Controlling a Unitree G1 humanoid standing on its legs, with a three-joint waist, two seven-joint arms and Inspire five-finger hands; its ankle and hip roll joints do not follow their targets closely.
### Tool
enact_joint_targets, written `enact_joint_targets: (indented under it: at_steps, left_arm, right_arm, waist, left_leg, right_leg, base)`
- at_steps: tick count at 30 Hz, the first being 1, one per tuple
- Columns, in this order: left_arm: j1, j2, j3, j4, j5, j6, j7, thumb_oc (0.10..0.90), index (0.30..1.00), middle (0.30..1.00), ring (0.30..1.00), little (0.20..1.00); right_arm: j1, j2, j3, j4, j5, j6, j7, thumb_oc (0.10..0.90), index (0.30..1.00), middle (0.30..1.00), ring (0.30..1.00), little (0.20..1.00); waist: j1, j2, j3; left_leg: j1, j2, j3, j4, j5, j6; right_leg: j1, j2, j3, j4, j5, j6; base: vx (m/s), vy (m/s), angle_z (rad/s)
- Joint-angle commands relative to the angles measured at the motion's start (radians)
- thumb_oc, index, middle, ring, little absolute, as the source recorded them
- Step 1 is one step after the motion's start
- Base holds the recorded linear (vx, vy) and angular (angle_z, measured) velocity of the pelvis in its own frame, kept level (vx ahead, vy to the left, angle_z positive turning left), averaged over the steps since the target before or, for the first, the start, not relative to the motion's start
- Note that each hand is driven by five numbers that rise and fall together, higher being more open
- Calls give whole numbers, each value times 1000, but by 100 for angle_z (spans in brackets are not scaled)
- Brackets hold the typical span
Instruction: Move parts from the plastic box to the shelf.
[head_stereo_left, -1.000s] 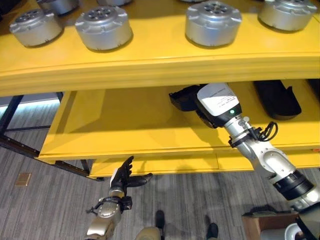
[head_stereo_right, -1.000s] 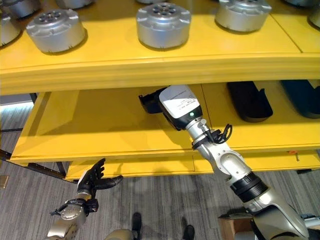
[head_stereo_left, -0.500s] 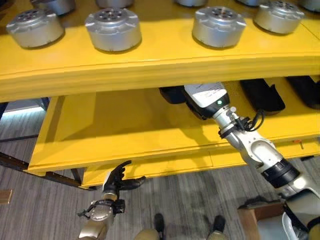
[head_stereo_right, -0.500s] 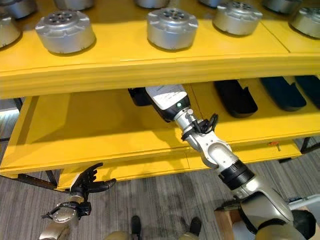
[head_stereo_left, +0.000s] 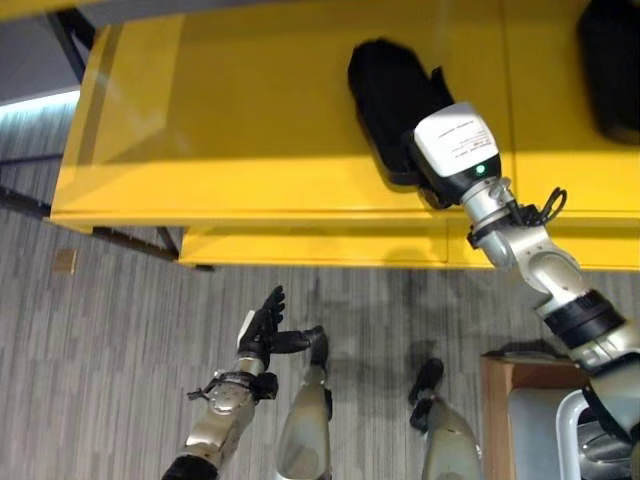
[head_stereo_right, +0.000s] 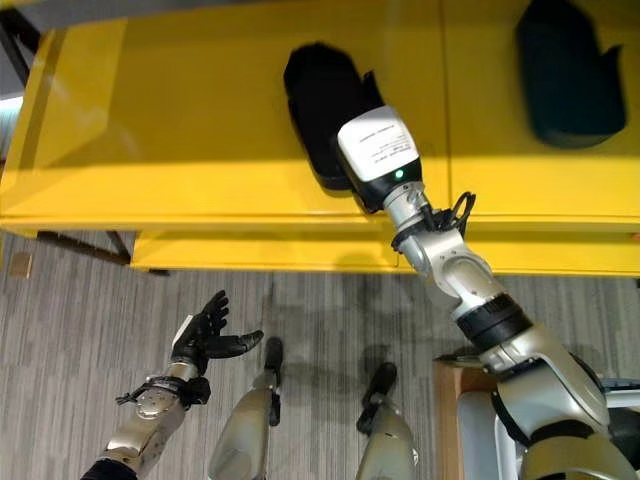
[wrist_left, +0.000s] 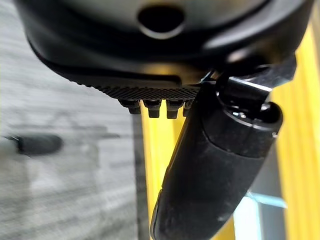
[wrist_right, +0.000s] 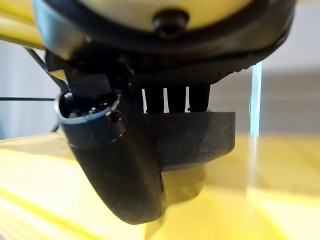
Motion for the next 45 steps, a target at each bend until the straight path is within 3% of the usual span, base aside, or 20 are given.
enact_joint_targets:
  at_steps: [1, 7, 16, 27, 45]
  left_arm:
    - [-4, 88, 19, -90, -39, -98, 29, 900, 1000, 1000, 1000, 1000]
    - [-19, 87, 9, -90, -50, -108, 35, 900, 1000, 1000, 1000, 1000]
    - [-47, 89, -19, -93, -74, -114, 46, 900, 1000, 1000, 1000, 1000]
    - [-63, 85, -26, -97, -80, -114, 66, 900, 1000, 1000, 1000, 1000]
    - [-66, 88, -30, -110, -77, -114, 70, 900, 1000, 1000, 1000, 1000]
  right_arm:
    - [-160, 66, -2, 7, 56, 17, -77, 400, 300, 300, 300, 300]
    - [-196, 99, 30, 151, 102, 37, -80, 400, 300, 300, 300, 300]
    - [-240, 152, -1, 326, 251, 65, -135, 400, 300, 300, 300, 300]
    - [-245, 186, -69, 428, 364, 93, -215, 400, 300, 300, 300, 300]
    - [-249, 162, -125, 471, 393, 120, -276, 400, 300, 300, 300, 300]
  waist:
    - [26, -85, -78]
    - [34, -78, -50]
    - [43, -72, -19]
    - [41, -64, -7]
    - [24, -60, 1]
  left_leg:
    - [56, -4, -4, 33, -46, -3]
    - [35, -9, -6, 25, -41, 1]
    - [21, -27, -9, 24, -45, 8]
    - [20, -41, -15, 30, -50, 14]
    - [27, -40, -8, 34, -50, 10]
  right_leg:
    - [110, -72, 23, -144, 142, 88]
    - [77, -79, 28, -127, 144, 88]
    - [69, -93, 28, -129, 156, 90]
    - [79, -101, 30, -130, 162, 91]
    - [71, -98, 45, -122, 160, 91]
  base:
    - [-37, -16, 17]
    - [-7, -1, 8]
    - [2, 6, 1]
    - [-1, 8, 1]
    - [0, 0, 0]
